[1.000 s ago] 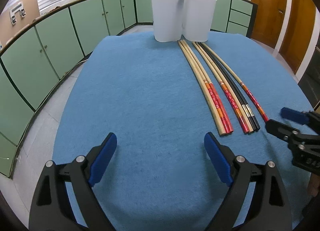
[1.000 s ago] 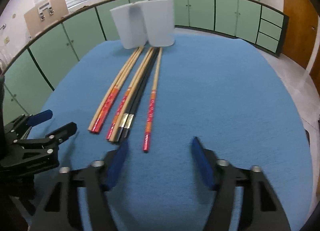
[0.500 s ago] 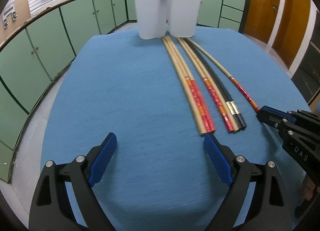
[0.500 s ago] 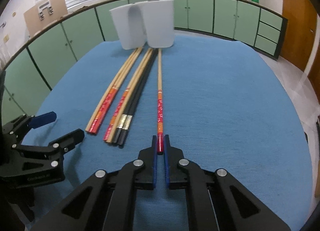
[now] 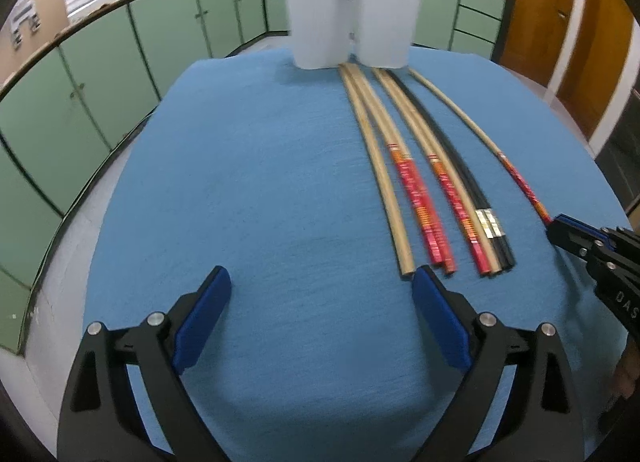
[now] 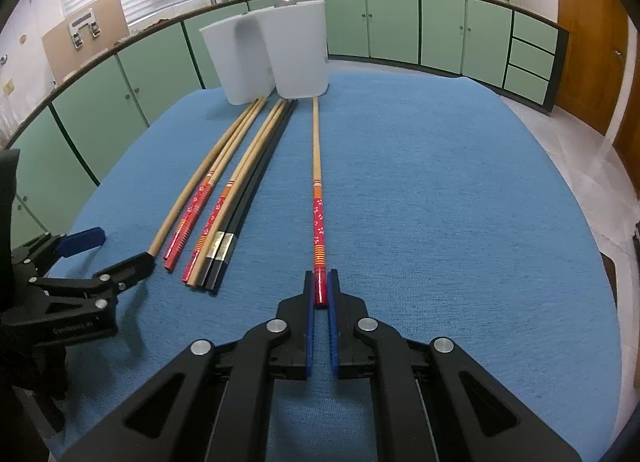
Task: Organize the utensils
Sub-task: 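Grasp a red-patterned chopstick by its tip with the right tool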
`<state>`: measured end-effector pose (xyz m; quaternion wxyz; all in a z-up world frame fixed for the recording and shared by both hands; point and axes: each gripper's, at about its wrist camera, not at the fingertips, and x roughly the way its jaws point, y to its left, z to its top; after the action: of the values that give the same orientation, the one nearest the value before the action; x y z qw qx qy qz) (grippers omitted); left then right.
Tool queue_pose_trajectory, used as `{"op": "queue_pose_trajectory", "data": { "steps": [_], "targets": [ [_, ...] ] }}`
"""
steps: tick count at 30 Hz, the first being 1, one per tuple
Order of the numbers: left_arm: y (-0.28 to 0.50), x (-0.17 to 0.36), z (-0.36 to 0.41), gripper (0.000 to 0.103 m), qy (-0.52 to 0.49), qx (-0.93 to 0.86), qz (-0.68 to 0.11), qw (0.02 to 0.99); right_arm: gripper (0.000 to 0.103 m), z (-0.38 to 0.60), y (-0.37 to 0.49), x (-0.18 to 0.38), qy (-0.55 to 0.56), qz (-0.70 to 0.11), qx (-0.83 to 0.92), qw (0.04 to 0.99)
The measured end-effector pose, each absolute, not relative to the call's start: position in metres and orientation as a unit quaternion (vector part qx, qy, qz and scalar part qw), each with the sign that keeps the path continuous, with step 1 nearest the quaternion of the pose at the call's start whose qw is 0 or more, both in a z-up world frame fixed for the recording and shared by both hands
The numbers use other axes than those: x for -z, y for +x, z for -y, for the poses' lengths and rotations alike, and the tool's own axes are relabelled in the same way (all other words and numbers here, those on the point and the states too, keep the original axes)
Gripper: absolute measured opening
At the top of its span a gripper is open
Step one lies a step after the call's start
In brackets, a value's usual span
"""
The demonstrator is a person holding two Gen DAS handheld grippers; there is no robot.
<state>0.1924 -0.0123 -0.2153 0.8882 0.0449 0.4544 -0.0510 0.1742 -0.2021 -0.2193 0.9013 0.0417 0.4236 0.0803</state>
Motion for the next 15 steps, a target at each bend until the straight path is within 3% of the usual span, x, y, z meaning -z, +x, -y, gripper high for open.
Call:
{"op": "queue_pose_trajectory", "data": {
  "steps": [6, 11, 15],
  "targets": [
    [0.188, 0.213, -0.002, 0.090, 0.040, 0.031, -0.456, 0.888, 0.008, 0.206, 0.172, 0.220, 0.053, -0.422, -0.092, 0.900],
    [0.181, 0.214, 0.002, 0.090, 0.038, 0.040, -0.456, 0.888, 0.023, 0.205, 0.163, 0.220, 0.045, -0.421, -0.112, 0.899],
    [0.181, 0.214, 0.008, 0.090, 0.037, 0.043, -0.453, 0.890, 0.023, 0.203, 0.158, 0.220, 0.034, -0.420, -0.111, 0.900]
  ]
}}
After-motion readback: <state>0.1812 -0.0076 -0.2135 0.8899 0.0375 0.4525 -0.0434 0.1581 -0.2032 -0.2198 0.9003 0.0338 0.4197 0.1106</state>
